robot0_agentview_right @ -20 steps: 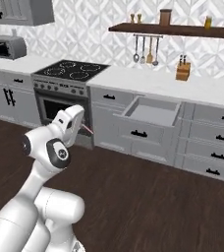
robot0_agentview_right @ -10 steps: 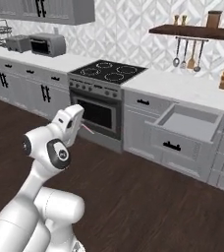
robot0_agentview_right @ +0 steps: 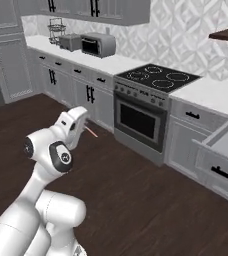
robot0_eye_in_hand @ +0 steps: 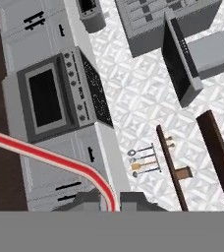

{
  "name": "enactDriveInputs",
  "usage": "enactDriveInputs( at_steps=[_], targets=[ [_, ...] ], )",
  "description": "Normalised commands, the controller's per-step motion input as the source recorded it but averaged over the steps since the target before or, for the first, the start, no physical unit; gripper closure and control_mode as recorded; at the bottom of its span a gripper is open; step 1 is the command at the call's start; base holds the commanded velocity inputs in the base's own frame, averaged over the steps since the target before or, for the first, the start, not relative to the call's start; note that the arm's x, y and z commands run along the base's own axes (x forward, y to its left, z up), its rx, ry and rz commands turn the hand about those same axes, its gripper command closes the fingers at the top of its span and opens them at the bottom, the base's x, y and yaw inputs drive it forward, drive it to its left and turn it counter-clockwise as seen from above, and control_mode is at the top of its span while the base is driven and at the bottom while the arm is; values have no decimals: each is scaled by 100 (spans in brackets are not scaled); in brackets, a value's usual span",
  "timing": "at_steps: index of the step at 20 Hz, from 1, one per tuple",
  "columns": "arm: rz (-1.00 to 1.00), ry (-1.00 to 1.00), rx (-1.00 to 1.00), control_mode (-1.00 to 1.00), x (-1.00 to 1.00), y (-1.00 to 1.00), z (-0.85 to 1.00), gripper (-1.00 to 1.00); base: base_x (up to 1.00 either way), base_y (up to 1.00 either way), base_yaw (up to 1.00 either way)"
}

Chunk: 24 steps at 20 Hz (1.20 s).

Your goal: Take a straw from the drawer in front and place it inside the glass cup on the dining counter.

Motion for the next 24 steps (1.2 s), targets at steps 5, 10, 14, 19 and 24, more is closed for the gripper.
enactDriveInputs(
  at_steps=[5,10,14,19,24],
  targets=[
    [0,0,0,100,0,0,0,100,0,100,47],
    [0,0,0,100,0,0,0,100,0,100,58],
    [0,0,0,100,0,0,0,100,29,81,67],
    [0,0,0,100,0,0,0,100,62,81,59],
    [0,0,0,100,0,0,0,100,41,74,69]
  ],
)
